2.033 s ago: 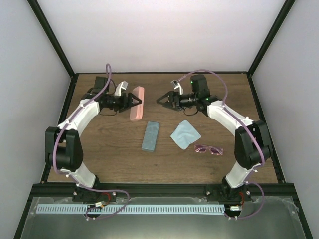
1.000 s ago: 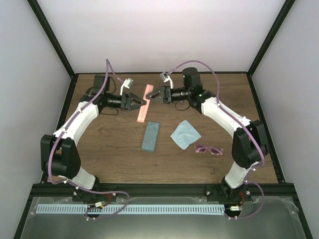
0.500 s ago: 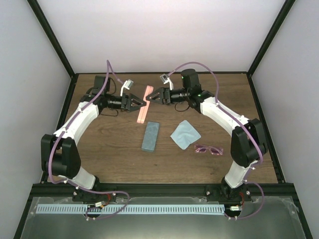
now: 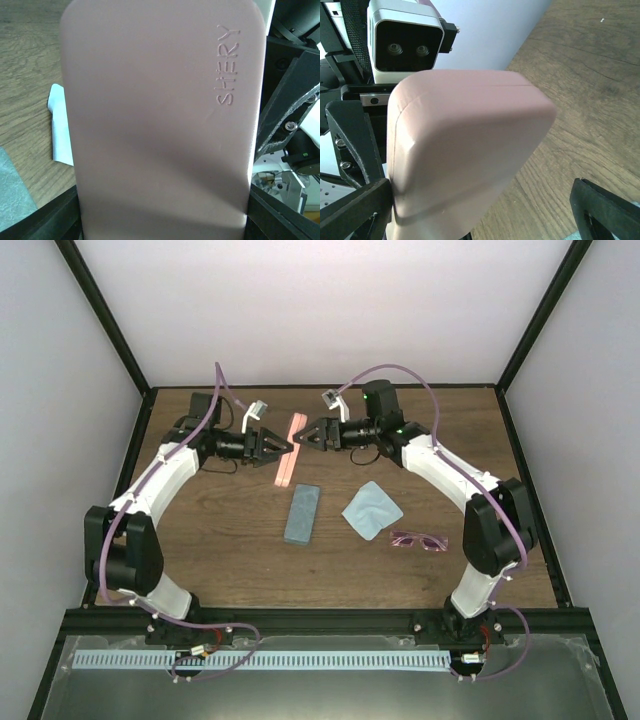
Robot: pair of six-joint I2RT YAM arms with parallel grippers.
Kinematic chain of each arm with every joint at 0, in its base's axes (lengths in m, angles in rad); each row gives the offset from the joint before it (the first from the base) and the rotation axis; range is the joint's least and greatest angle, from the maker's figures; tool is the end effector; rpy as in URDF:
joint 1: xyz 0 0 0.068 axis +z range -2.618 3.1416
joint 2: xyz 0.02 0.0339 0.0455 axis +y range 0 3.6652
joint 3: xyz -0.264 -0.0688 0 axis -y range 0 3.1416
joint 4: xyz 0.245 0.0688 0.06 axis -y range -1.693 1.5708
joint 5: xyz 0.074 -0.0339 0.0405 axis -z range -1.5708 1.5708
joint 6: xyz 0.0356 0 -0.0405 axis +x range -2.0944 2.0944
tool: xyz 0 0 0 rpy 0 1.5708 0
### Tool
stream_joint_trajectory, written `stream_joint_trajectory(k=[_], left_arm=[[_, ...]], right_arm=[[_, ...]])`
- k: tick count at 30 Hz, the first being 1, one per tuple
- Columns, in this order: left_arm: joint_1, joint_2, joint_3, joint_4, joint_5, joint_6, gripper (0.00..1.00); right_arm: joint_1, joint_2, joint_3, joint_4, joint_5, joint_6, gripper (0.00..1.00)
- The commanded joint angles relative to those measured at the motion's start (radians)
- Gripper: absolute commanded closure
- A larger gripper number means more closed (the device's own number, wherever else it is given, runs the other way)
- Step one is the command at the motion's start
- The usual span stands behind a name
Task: Organize the sunglasses
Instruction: Open the sunglasses case.
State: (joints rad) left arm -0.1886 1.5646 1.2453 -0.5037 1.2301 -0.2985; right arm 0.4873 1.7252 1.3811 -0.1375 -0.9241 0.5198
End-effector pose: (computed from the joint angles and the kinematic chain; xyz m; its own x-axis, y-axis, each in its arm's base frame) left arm 0.3161 -0.0945 0.2946 -0.8919 0.0702 -0.4467 0.4498 0.2393 -0.8605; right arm 0.3367 0.2106 0.3040 -0.8058 -0.0883 -0.5856 -0.5840 0.2824 0.7611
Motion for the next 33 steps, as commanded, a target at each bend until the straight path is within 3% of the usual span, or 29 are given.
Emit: stream_joint_trajectory(k=[1,21,28,31,33], left_arm=[[0.012,-0.026,0.073,0.094,0.124,-0.006,0.43],[0.026,-0.048,0.054,0.168,0.121,-0.076,0.44],[0.026,-0.04,0.008,0.169,0.088,-0.069,0.41],[0.027,-0.031,-0.003,0.17,0.078,-0.062,0.41],[0.027,-0.027,-0.005,0.171,0.077,-0.06,0.41]], right_arm=[[-0.001,0.032,-0.013,-0.15,0.113,-0.06,0.01],[0.0,0.084,-0.004,-0.187,0.128,-0.068,0.02],[-0.001,0.026,-0.017,-0.064,0.008,-0.013,0.19],[-0.001,0.017,-0.018,-0.013,-0.067,0.001,0.32],[-0.001,0.011,-0.02,-0.003,-0.088,0.003,0.48]])
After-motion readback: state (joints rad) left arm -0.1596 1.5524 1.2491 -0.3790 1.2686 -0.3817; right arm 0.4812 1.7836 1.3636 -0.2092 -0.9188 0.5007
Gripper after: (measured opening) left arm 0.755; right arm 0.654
